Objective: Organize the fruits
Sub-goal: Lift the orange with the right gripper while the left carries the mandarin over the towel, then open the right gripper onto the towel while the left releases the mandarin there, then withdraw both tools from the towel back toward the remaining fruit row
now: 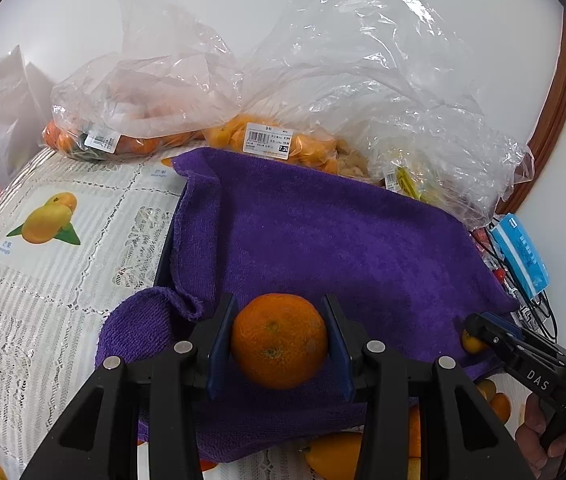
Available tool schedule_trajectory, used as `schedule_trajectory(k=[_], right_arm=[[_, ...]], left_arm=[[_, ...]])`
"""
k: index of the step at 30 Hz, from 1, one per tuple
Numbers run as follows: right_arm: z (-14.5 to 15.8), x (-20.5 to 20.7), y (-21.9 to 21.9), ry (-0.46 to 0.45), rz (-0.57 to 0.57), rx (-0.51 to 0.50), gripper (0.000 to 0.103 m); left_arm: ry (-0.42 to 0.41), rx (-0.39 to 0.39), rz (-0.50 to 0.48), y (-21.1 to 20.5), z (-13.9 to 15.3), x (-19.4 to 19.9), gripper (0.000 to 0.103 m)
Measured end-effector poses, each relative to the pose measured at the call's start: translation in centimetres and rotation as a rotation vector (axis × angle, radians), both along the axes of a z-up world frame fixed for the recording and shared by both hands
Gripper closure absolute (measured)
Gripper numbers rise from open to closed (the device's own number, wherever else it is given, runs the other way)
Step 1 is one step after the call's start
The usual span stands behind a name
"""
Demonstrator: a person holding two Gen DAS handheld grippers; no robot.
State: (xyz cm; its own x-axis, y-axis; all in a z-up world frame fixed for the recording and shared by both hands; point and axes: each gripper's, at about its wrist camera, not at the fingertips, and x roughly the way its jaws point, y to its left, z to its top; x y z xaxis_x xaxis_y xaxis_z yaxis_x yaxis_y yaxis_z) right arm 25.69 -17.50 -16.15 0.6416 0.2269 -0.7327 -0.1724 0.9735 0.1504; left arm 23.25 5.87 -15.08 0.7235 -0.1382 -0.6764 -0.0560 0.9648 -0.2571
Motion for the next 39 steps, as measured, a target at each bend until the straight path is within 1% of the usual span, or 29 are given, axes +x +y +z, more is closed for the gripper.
schedule_trajectory(k=[5, 9, 13, 15, 17, 20, 23, 32, 39], right_arm=[[0.3, 0.0, -0.3, -0.007, -0.011, 0.018, 0.067], [0.5, -0.1, -0.5, -0.01, -0.019, 0.025, 0.064], [0.7, -0.1, -0.6, -0.012, -0.026, 0.034, 0.06], [0.9, -0.3, -0.7, -0.023, -0.03, 0.04, 0.06], [1.3, -0.5, -0.8, -0.037, -0.033, 0.041, 0.058], [1.9, -0.9, -0.9, -0.067, -0.044, 0.039, 0.054], [2.2, -1.2, -1.0, -0.085, -0.057, 0.036, 0.054], [3.1, -1.8, -1.0, -0.11, -0.047, 0.039, 0.054], [3.3, -2.0, -1.1, -0.111, -0.049, 0.04, 0.054]], left_arm=[[0.001, 0.0, 0.001, -0.1, 0.0, 0.0, 0.062], [-0.003, -0.001, -0.002, -0.1, 0.1, -0.1, 0.062], [-0.029, -0.002, 0.003, 0.0, 0.6, -0.5, 0.051], [-0.045, 0.003, 0.008, 0.0, 0.8, -0.7, 0.051], [-0.056, 0.003, 0.012, 0.1, 1.1, -0.8, 0.047], [-0.064, 0.002, 0.013, 0.2, 1.3, -1.0, 0.046], [-0.068, 0.0, 0.011, 0.2, 1.4, -1.0, 0.044], [-0.08, 0.005, -0.003, -0.1, 1.5, -1.3, 0.04], [-0.087, 0.007, -0.006, -0.2, 1.5, -1.5, 0.038]])
